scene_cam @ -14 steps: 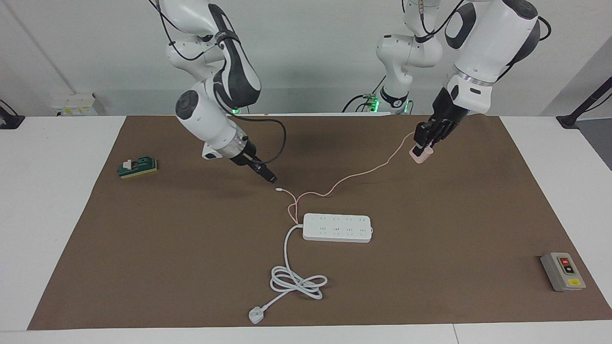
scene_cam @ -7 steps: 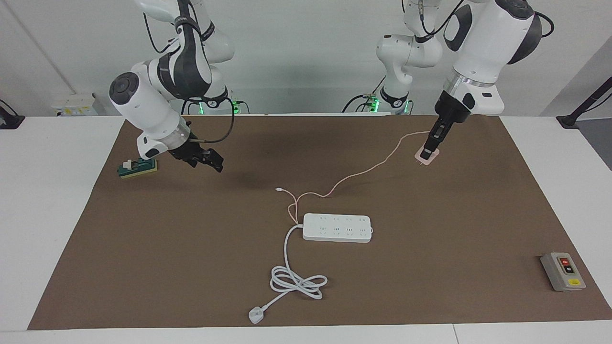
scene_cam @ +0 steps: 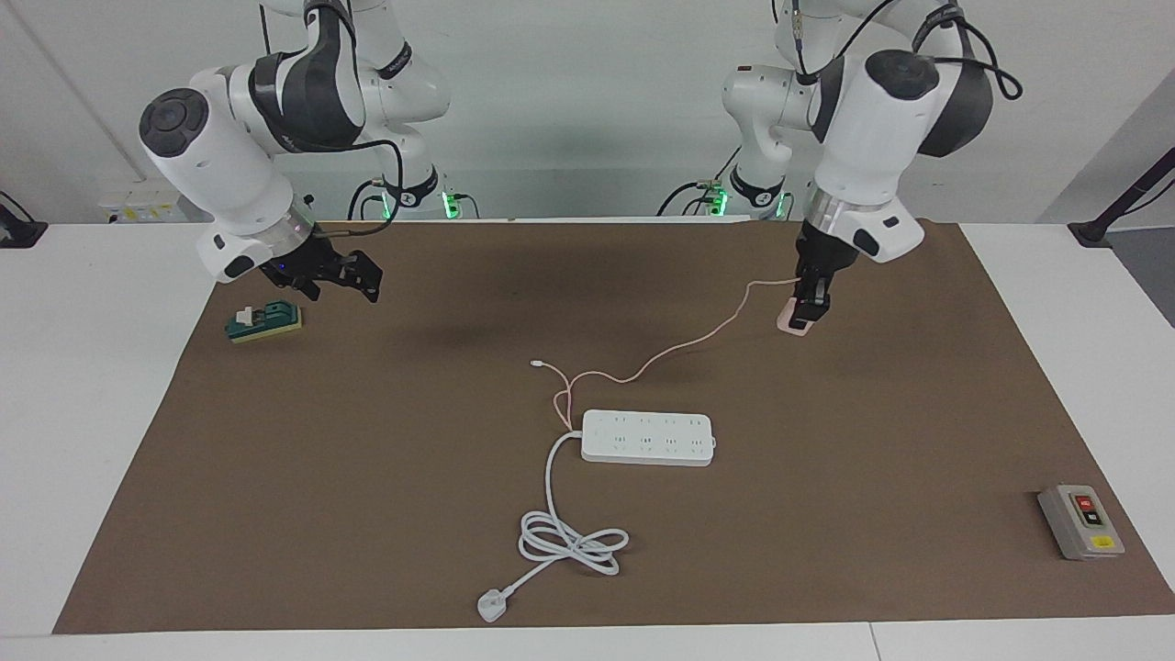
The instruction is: Plug charger into power strip
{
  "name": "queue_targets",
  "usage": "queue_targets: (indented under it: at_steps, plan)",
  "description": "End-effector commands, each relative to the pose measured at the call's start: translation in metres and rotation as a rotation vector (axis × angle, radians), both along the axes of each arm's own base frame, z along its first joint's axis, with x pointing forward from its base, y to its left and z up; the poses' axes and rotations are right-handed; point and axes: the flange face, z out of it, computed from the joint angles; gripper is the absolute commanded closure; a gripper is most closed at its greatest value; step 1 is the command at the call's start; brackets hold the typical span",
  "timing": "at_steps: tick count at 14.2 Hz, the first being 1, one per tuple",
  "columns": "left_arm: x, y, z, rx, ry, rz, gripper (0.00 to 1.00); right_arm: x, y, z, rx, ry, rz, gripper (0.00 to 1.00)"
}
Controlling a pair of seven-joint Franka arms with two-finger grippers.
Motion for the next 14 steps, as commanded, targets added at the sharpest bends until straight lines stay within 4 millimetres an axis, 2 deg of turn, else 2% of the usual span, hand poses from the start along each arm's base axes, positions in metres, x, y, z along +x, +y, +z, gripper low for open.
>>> queue_targets:
  at_steps: [1, 3, 4, 5, 7, 9, 10, 12, 13, 14]
  plan:
    - [0.036, -0.039, -0.035, 0.024, 0.007, 0.087, 1.00, 0.007, -0.017, 0.001, -0.007, 0.019, -0.004, 0.00]
    - [0.042, -0.046, -0.042, 0.020, 0.009, 0.108, 1.00, 0.010, -0.017, 0.007, -0.018, -0.019, 0.008, 0.00]
    - [0.043, -0.052, -0.055, 0.029, 0.040, 0.106, 1.00, 0.008, -0.019, 0.015, -0.015, -0.033, 0.017, 0.00]
    - [0.048, -0.062, -0.059, 0.024, 0.049, 0.104, 1.00, 0.002, -0.019, 0.028, -0.011, -0.055, 0.037, 0.00]
    - [0.063, -0.069, -0.080, 0.072, 0.128, 0.120, 1.00, -0.001, -0.022, 0.034, -0.013, -0.065, 0.038, 0.00]
    - [0.070, -0.066, -0.076, 0.074, 0.158, 0.135, 1.00, 0.001, -0.046, 0.037, -0.021, -0.087, -0.004, 0.00]
    - [0.071, -0.066, -0.079, 0.073, 0.158, 0.138, 1.00, 0.002, -0.051, 0.042, -0.023, -0.105, -0.015, 0.00]
    - [0.075, -0.074, -0.094, 0.078, 0.159, 0.130, 1.00, 0.000, -0.069, 0.056, -0.026, -0.106, -0.043, 0.00]
    - [0.080, -0.078, -0.096, 0.075, 0.152, 0.128, 1.00, 0.000, -0.069, 0.066, -0.031, -0.109, -0.041, 0.00]
    - [0.083, -0.078, -0.101, 0.080, 0.158, 0.129, 1.00, 0.001, -0.071, 0.067, -0.048, -0.118, -0.022, 0.00]
